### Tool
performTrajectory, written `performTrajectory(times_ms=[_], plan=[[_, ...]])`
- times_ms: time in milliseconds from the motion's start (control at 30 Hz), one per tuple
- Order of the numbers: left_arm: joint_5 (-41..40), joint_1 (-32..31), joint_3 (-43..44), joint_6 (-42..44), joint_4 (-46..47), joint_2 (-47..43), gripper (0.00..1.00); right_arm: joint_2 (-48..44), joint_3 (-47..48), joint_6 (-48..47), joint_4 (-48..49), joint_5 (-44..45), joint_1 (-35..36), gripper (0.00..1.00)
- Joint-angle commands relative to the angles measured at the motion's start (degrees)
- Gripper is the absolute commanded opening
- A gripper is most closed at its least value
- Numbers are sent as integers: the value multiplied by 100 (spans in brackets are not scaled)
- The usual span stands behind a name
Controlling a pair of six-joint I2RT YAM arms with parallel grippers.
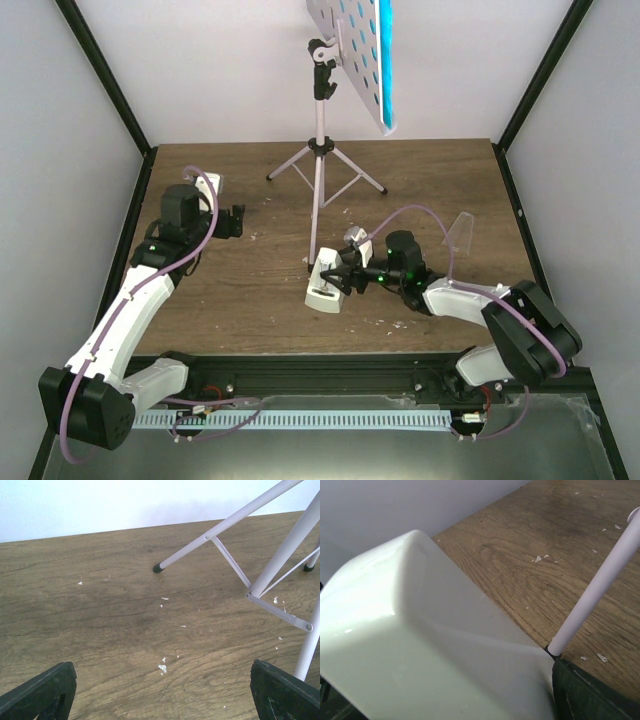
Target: Pack up the instrument practice props
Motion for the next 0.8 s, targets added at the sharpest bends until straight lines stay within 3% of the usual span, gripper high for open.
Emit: performTrajectory(times_ms=[0,333,500,600,767], plan=[[40,16,-69,47,97,-113,96,82,241,110,-88,103,-50,77],[92,8,-61,28,92,-155,96,96,333,199,-208,129,-45,81],[103,7,-51,17,64,-315,96,48,444,222,-312,45,-51,90],[117,7,-114,12,106,-480,96,-163,507,214,-439,116,-52,99],[22,8,-128,71,140,-515,96,-787,495,-3,-800,166,-47,100]])
